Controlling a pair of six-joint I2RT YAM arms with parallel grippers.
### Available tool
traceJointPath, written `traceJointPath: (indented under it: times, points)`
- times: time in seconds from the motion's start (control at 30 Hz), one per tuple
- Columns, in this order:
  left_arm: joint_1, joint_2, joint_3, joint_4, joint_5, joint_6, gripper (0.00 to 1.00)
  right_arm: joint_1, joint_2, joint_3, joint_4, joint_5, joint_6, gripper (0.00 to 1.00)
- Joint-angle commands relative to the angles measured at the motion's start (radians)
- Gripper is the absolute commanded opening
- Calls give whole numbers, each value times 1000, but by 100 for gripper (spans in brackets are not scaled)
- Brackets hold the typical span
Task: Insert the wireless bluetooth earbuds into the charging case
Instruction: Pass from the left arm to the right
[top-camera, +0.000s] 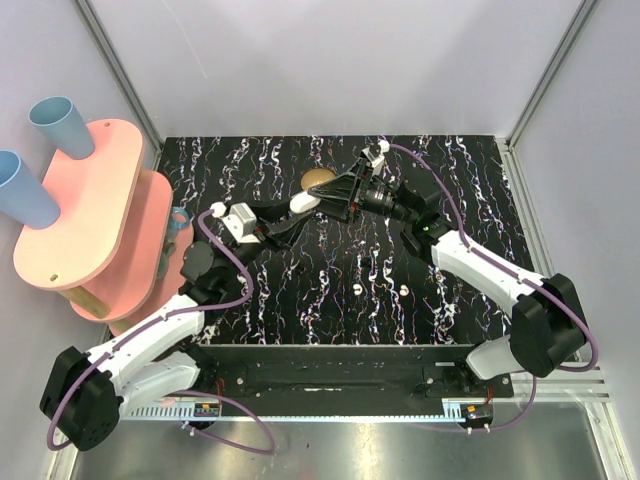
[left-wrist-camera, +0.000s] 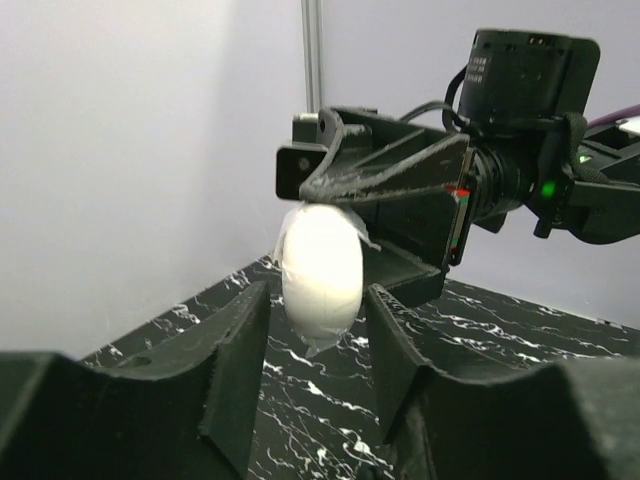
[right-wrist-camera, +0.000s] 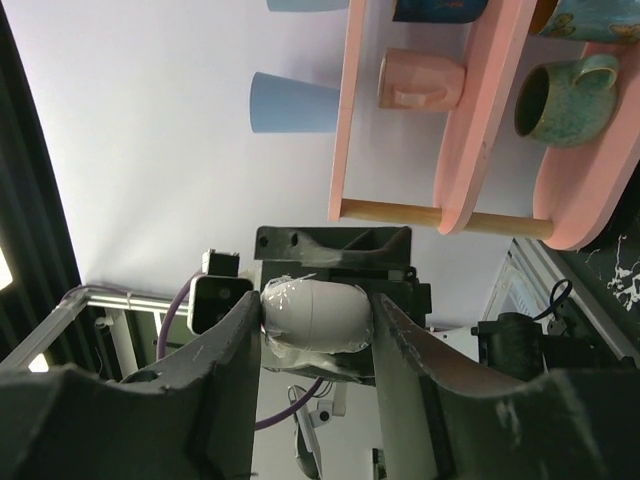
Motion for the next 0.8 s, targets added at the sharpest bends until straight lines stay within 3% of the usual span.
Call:
traceJointPath:
  times: [0.0, 0.3, 0.77]
  points:
    - [-3, 0, 27, -23, 0, -14, 49, 8, -8, 6, 91, -42, 14, 18]
    - [-3, 1, 30, 0, -7, -14, 61, 6, -1, 6, 70, -37, -1, 16]
    - [-3, 29, 35, 92, 1, -69, 61, 6, 0, -3, 42, -20, -26, 16]
